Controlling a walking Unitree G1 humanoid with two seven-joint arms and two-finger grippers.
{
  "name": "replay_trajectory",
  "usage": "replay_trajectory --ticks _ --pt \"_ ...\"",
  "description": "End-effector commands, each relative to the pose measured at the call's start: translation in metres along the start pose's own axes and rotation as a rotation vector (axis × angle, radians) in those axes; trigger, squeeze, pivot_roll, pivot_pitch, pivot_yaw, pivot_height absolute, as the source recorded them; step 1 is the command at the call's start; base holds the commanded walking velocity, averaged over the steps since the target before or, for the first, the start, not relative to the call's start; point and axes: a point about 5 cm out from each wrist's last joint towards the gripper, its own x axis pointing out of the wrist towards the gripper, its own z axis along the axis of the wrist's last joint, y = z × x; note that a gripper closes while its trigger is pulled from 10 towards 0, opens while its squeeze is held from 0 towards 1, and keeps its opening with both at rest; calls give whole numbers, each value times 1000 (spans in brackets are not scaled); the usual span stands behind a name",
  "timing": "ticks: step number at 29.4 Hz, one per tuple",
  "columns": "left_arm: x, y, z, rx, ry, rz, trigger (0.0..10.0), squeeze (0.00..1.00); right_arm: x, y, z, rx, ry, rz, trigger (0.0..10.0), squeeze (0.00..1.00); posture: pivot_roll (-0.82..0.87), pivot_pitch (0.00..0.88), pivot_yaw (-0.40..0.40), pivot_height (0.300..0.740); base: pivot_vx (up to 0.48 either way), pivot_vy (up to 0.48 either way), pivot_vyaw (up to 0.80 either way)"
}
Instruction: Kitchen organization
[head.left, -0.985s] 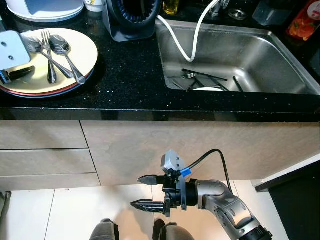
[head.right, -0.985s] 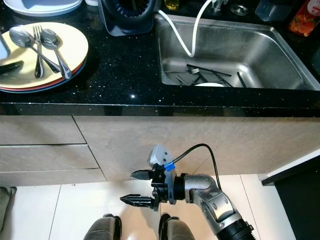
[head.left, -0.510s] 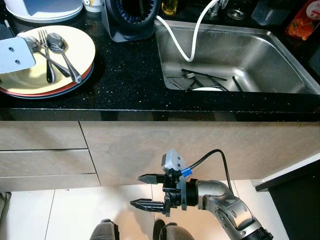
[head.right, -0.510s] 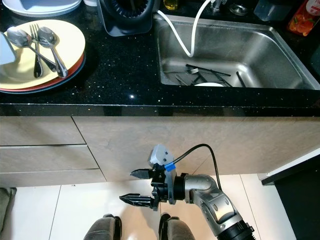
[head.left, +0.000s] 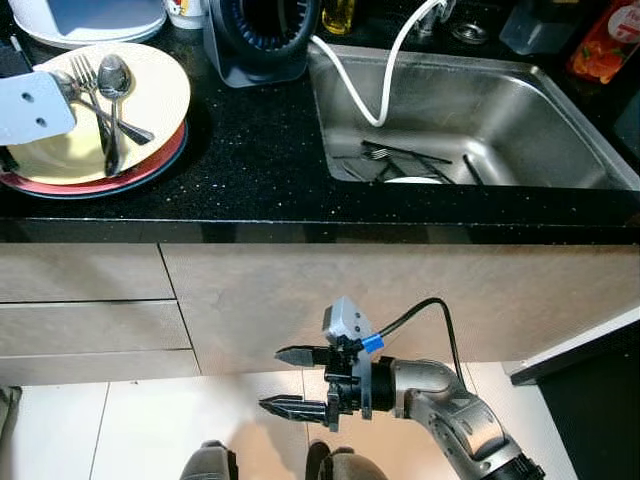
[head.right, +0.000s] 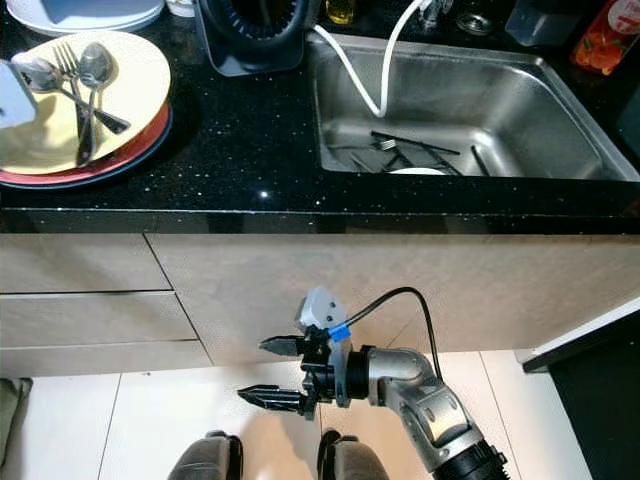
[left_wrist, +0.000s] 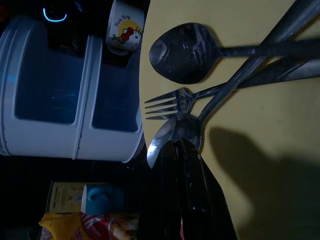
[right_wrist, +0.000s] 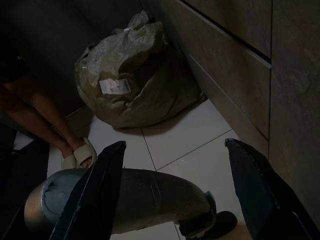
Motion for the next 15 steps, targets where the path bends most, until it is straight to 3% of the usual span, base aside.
replay_trajectory --ticks 1,3,4,7,10,15 --pt "9 -20 0 -31 -9 -72 0 0 -3 -1 -2 4 5 -19 10000 0 128 174 -76 740 0 0 0" --pt "9 -19 2 -45 -23 -63 0 0 -4 -2 -2 3 6 -20 10000 0 128 174 -76 740 0 0 0" --pt "11 -16 8 -108 -73 -55 0 0 -4 -2 -2 2 7 -22 10000 0 127 176 -74 740 0 0 0" --pt "11 -15 10 -125 -93 -55 0 0 -4 -2 -2 1 7 -23 10000 0 128 174 -75 740 0 0 0" --pt "10 -1 24 -202 -201 -51 0 0 -3 -3 -1 -1 7 -26 10000 0 129 175 -75 740 0 0 0" --pt "3 17 40 -226 -299 -77 0 0 -3 -3 -1 -2 7 -27 10000 0 134 177 -72 740 0 0 0"
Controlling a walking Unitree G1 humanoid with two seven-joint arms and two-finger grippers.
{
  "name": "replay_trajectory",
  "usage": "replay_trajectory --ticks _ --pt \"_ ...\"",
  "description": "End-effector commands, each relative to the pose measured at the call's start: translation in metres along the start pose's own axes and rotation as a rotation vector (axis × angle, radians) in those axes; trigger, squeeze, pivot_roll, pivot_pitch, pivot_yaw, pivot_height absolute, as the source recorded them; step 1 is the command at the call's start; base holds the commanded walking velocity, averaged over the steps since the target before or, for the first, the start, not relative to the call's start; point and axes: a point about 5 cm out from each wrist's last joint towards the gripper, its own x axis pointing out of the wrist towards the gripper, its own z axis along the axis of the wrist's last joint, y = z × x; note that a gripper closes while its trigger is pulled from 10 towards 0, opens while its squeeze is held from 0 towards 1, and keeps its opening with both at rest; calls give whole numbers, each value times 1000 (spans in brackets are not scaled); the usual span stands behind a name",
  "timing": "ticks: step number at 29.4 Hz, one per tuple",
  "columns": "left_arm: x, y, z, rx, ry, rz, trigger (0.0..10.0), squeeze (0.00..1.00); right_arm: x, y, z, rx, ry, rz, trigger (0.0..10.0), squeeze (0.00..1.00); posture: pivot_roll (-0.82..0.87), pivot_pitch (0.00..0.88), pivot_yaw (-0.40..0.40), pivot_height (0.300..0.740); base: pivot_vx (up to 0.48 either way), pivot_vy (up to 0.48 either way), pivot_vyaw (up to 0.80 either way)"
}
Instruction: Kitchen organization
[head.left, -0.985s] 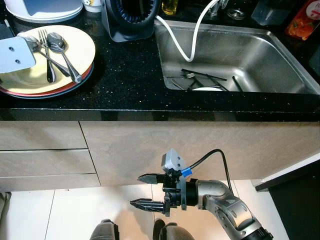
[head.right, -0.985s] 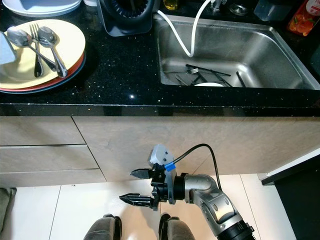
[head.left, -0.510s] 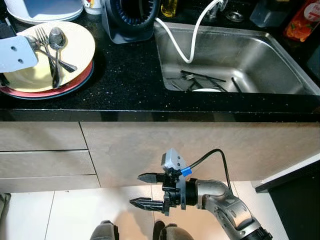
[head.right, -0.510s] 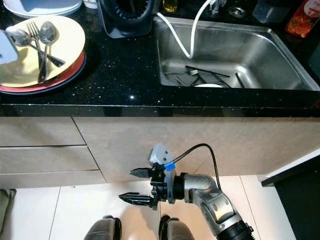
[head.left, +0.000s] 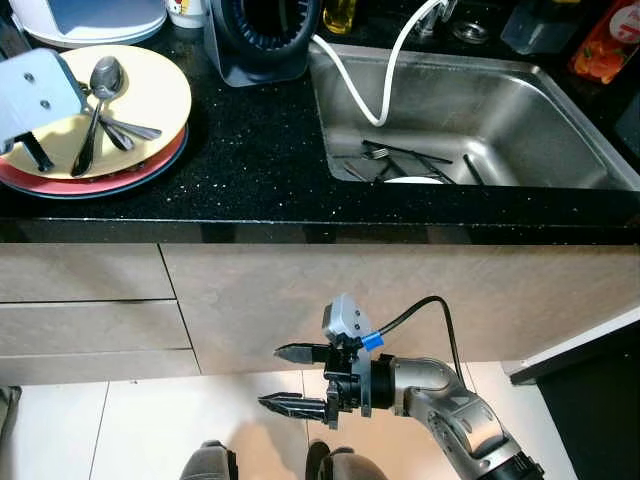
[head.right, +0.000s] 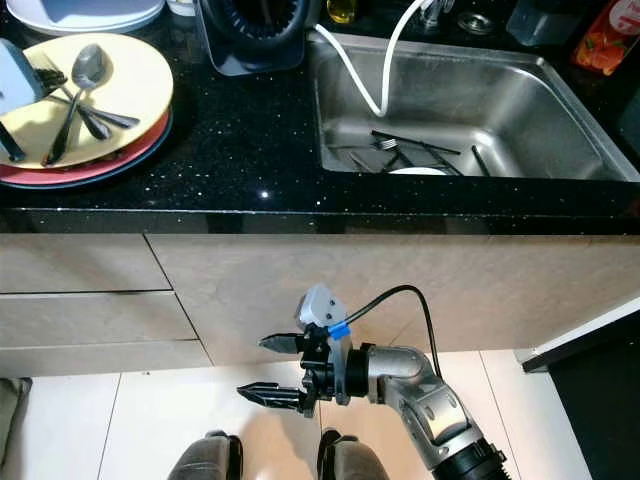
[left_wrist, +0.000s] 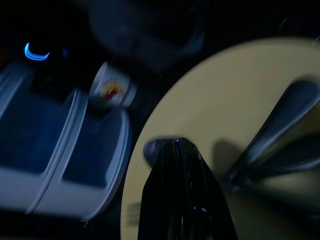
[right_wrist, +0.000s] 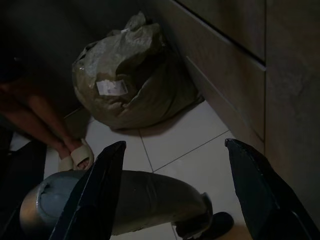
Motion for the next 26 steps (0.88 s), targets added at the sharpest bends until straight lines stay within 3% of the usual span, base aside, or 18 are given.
replay_trajectory --ticks 1,6,7,9,10,11,12,13,16,18,20,21,23,24,26 --pt "0 3 13 4 -54 -48 0 0 -2 0 -5 10 16 -15 10000 0 136 177 -71 740 0 0 0" --pt "-3 2 18 19 -65 -102 0 0 0 0 -5 9 15 -14 10000 0 137 176 -70 740 0 0 0" --pt "-4 -2 19 48 -48 -145 2902 0 0 -1 -5 9 15 -16 10000 0 139 177 -68 740 0 0 0" --pt "-5 -4 20 66 -37 -178 2902 0 0 -1 -5 8 15 -17 10000 0 139 177 -68 740 0 0 0" --pt "-5 -7 20 84 -19 -198 10000 0 0 -1 -5 8 14 -18 10000 0 139 176 -68 740 0 0 0" --pt "-5 -7 20 86 -6 -199 10000 0 0 -1 -5 7 15 -19 10000 0 140 176 -67 740 0 0 0" --pt "-4 -5 19 73 -1 -172 10000 267 0 -2 -5 6 16 -21 10000 0 140 176 -67 740 0 0 0" --pt "-2 -1 18 30 8 -127 10000 1000 -1 -2 -5 6 16 -22 10000 0 140 175 -68 740 0 0 0" --pt "8 8 13 -147 25 32 10000 1000 -1 -3 -5 5 15 -24 10000 0 140 174 -65 740 0 0 0" --pt "11 10 13 -178 27 64 10000 1000 -1 -3 -5 5 15 -24 10000 0 143 173 -66 740 0 0 0" --pt "27 13 15 -542 -50 216 10000 1000 -1 -3 -5 3 13 -27 10000 0 143 174 -63 740 0 0 0" --pt "27 13 15 -542 -50 216 10000 1000 -1 -3 -5 3 13 -27 10000 0 143 174 -63 740 0 0 0" --pt "40 2 20 -761 -47 228 10000 1000 -1 -4 -5 3 12 -29 10000 0 146 174 -63 740 0 0 0" --pt "40 2 20 -761 -47 228 10000 1000 -1 -4 -5 3 12 -29 10000 0 146 174 -63 740 0 0 0" --pt "46 -5 28 -862 -65 216 10000 1000 0 -3 -5 3 12 -29 10000 0 145 176 -61 740 0 0 0"
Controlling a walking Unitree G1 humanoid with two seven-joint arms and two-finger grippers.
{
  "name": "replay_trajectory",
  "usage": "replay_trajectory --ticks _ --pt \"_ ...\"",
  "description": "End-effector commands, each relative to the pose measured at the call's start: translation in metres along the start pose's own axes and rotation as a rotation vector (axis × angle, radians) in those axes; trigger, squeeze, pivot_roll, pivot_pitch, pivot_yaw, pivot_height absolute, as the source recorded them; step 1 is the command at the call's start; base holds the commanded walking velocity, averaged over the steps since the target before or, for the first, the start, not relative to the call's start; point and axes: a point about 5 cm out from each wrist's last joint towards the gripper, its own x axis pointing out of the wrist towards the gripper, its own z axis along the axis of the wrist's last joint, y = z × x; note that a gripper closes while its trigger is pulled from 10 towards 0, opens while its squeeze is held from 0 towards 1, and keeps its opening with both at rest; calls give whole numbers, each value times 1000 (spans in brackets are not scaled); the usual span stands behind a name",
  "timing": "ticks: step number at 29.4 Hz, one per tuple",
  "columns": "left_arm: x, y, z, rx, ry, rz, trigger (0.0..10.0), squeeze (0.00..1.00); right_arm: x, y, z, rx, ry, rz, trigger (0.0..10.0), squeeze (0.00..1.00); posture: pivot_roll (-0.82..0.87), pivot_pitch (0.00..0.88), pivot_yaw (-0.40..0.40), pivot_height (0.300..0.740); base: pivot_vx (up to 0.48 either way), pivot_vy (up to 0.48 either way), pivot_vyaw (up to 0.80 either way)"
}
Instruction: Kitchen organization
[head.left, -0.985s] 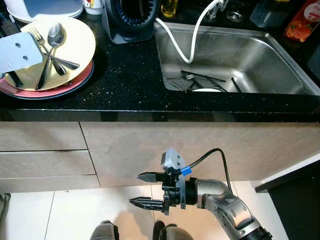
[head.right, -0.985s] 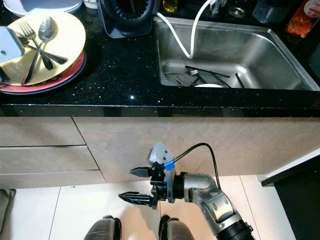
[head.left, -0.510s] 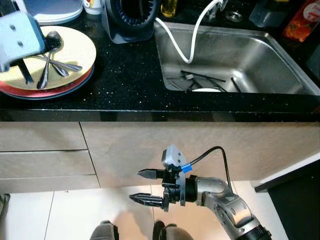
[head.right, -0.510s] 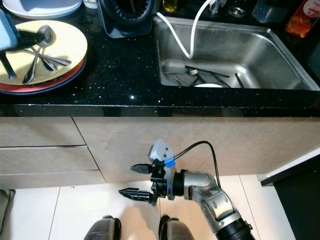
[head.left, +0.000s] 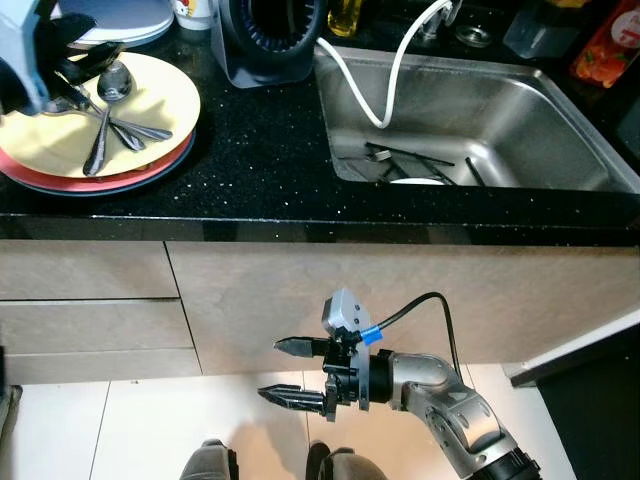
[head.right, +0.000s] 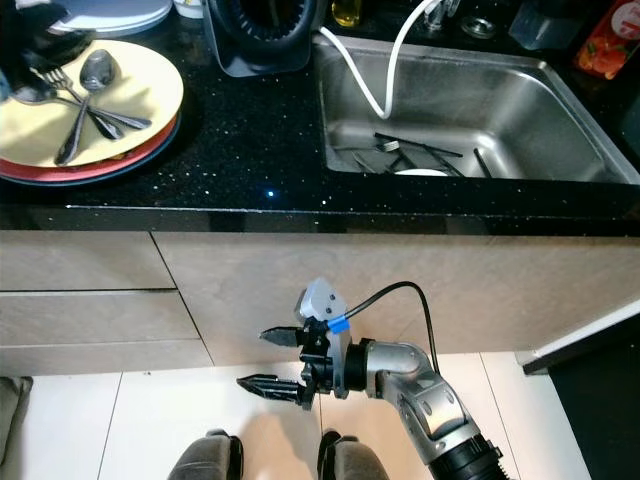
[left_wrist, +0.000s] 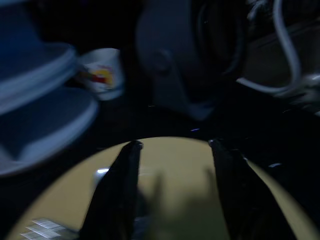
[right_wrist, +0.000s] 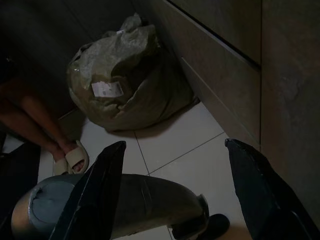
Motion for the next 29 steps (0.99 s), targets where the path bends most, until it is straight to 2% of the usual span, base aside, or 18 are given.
replay_trajectory --ticks 1,2,3,4,6,8,14,15,17,19,26,29 --pt "2 -6 2 -64 -8 -6 10000 1000 -3 -1 -4 3 15 -14 10000 0 145 176 -61 740 0 0 0" --pt "5 -13 2 -120 2 -16 10000 94 -3 -1 -4 2 16 -14 10000 0 145 176 -61 740 0 0 0" --pt "7 -17 2 -160 27 -12 10000 0 -3 -1 -4 2 17 -14 10000 0 146 174 -62 740 0 0 0" --pt "9 -21 2 -214 70 -25 10000 0 -2 -1 -4 1 17 -15 10000 0 144 175 -59 740 0 0 0" --pt "11 -23 4 -261 145 -30 10000 0 -3 -1 -4 0 18 -16 10000 0 147 173 -57 740 0 0 0" --pt "12 -22 11 -278 217 23 10000 0 -3 -3 -4 -2 20 -20 10000 0 147 172 -54 740 0 0 0" --pt "10 -29 20 -319 307 86 10000 0 -4 -4 -4 -4 21 -25 10000 0 154 169 -46 740 0 0 0" --pt "8 -32 22 -339 342 96 10000 0 -4 -4 -5 -5 22 -27 10000 0 156 169 -44 740 0 0 0" --pt "0 -39 29 -452 487 76 10000 0 -3 -4 -5 -6 22 -28 10000 0 168 167 -42 740 0 0 0" --pt "-7 -41 35 -494 558 49 10000 0 -2 -4 -5 -7 23 -25 10000 0 174 164 -40 740 0 0 0" --pt "-11 -35 36 -491 584 93 10000 0 0 -6 -5 -12 25 -24 10000 0 187 158 -28 740 0 0 0" --pt "-17 -26 35 -476 590 170 10000 0 0 -6 -5 -15 25 -23 10000 0 191 156 -27 740 0 0 0"
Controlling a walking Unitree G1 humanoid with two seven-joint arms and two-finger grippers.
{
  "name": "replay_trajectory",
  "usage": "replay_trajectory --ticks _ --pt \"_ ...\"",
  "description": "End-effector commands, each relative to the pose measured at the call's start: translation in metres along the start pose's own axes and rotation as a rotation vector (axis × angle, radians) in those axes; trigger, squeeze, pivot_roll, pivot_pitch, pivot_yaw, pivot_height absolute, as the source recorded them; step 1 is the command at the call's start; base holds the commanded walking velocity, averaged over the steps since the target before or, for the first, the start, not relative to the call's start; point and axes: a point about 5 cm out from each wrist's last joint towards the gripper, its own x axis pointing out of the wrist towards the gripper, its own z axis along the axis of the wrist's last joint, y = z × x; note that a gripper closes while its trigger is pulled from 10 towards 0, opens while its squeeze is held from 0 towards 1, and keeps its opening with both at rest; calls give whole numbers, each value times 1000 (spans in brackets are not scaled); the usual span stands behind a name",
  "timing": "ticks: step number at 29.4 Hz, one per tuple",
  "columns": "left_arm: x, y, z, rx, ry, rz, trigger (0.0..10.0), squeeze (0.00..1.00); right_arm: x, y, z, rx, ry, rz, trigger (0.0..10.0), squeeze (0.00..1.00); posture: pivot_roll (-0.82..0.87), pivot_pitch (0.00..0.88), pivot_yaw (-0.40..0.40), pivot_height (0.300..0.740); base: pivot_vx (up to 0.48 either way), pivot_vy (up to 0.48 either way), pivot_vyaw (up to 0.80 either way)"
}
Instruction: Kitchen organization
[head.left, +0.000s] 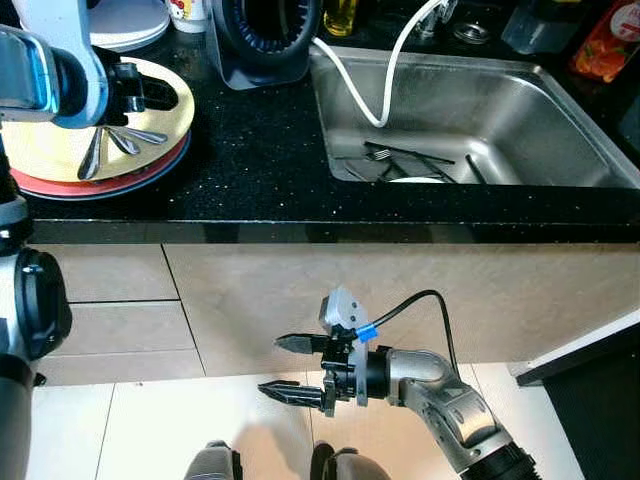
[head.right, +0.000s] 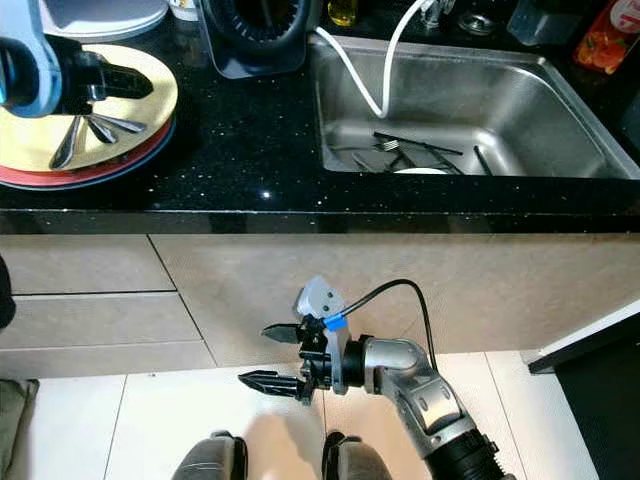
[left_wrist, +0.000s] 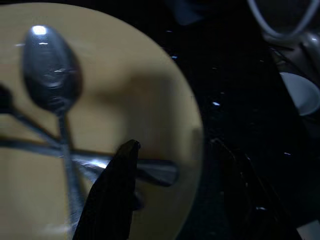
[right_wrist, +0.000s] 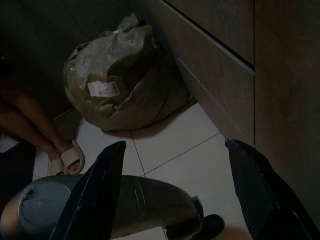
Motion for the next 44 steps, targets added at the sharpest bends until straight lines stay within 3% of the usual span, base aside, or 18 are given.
replay_trajectory --ticks 1,7,14,23,33,44 --pt "-8 10 1 -18 9 57 10000 0 -2 -1 -3 -3 9 -9 10000 0 197 156 -23 740 0 0 0" --pt "-17 27 -2 -18 25 138 10000 0 -2 -1 -4 -4 10 -10 10000 0 204 159 -20 740 0 0 0" --pt "-26 54 -15 -88 37 206 10000 0 -2 -2 -5 -3 12 -14 10000 0 213 165 -19 740 0 0 0" --pt "-14 54 -30 -139 59 191 10000 0 -1 -2 -4 -6 6 -15 10000 0 203 169 -16 740 0 0 0" --pt "-5 40 -22 -182 26 136 10000 0 -4 -1 -4 -4 1 -23 10000 0 188 171 -14 740 0 0 0" --pt "11 44 -45 -195 130 153 10000 0 -8 0 -6 -1 7 -45 10000 0 170 180 -4 740 0 0 0"
